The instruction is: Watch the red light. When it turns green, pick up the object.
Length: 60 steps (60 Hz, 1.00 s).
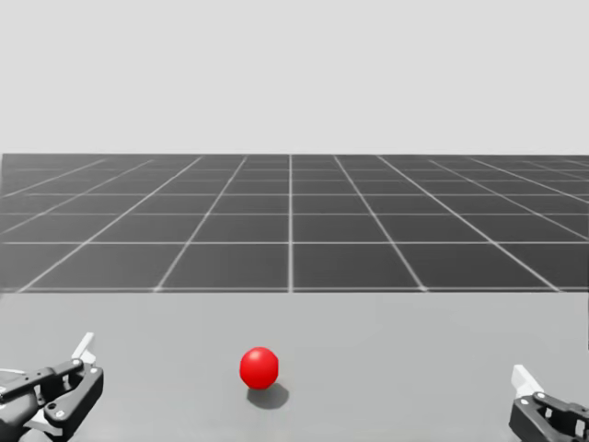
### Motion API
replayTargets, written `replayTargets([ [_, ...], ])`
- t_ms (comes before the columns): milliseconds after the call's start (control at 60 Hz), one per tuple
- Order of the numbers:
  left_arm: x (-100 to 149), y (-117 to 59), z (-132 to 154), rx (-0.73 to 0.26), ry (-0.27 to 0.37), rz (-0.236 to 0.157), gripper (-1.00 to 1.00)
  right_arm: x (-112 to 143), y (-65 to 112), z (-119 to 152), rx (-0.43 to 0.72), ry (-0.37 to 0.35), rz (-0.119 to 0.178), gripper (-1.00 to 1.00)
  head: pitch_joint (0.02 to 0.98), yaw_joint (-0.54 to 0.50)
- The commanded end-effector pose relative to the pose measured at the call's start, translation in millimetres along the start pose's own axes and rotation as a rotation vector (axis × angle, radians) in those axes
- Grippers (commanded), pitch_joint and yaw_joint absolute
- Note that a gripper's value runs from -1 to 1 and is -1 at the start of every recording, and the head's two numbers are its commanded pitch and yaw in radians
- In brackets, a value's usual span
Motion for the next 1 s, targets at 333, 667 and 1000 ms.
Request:
replayTargets([
  [333, -1.5, 1.8, -1.4, -0.007, 0.001, -0.006, -1.00, -0.4, 0.4, 0.4, -0.004, 0.001, 0.029, -1.00, 0.572, 0.06],
  [667, -0.9, 2.3, -1.8, -0.010, -0.008, 0.000, -1.00, 0.4, 0.3, 1.1, -0.007, -0.002, 0.032, -1.00, 0.605, 0.06],
  [1000, -0.9, 2.7, -2.1, -0.008, -0.010, 0.003, -1.00, 0.2, 0.4, 0.5, -0.007, -0.008, 0.049, -1.00, 0.606, 0.06],
])
